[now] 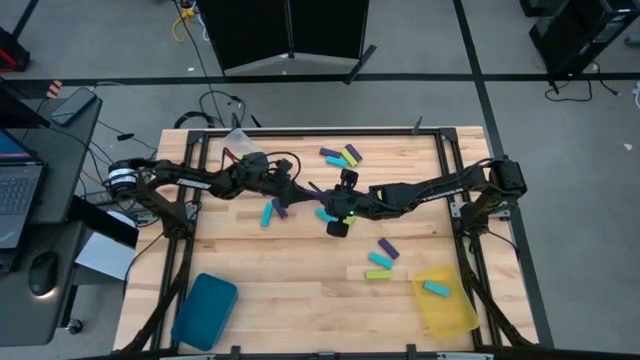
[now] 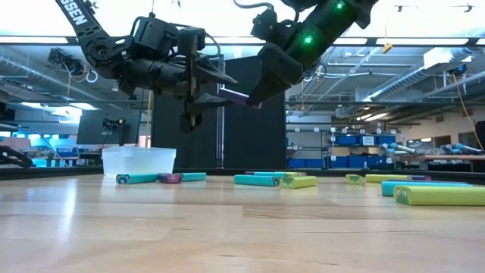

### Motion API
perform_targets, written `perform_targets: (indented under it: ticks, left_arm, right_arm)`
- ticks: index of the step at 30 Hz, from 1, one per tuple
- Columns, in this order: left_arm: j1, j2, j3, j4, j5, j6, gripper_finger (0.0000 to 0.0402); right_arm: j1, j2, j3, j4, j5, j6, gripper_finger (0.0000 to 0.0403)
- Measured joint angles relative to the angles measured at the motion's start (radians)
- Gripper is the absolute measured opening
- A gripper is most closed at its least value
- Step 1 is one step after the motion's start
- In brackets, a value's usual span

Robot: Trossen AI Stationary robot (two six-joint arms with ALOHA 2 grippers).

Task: Sort blocks
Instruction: Put the purple block into the blue bin

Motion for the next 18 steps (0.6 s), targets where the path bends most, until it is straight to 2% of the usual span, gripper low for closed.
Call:
perform_targets:
  ticks: [7, 13, 15, 18]
  left_arm:
    - [-0.003, 0.0, -0.001, -0.014, 0.006, 0.022, 0.0075]
    - [-0.003, 0.0, -0.001, -0.036, 0.015, 0.112, 0.0071]
    - [-0.001, -0.007, -0.001, -0.046, 0.019, 0.168, 0.0069]
    - [0.003, -0.034, 0.0, -0.059, 0.03, 0.248, 0.0065]
  right_arm:
    - [0.002, 0.0, 0.0, 0.0, 0.005, -0.007, 0.0113]
    - [0.006, 0.0, 0.0, 0.001, 0.0, 0.014, 0.0115]
    - [0.006, 0.0, 0.0, 0.006, -0.002, 0.017, 0.0141]
    - [0.005, -0.011, 0.0, -0.005, -0.002, 0.026, 0.0203]
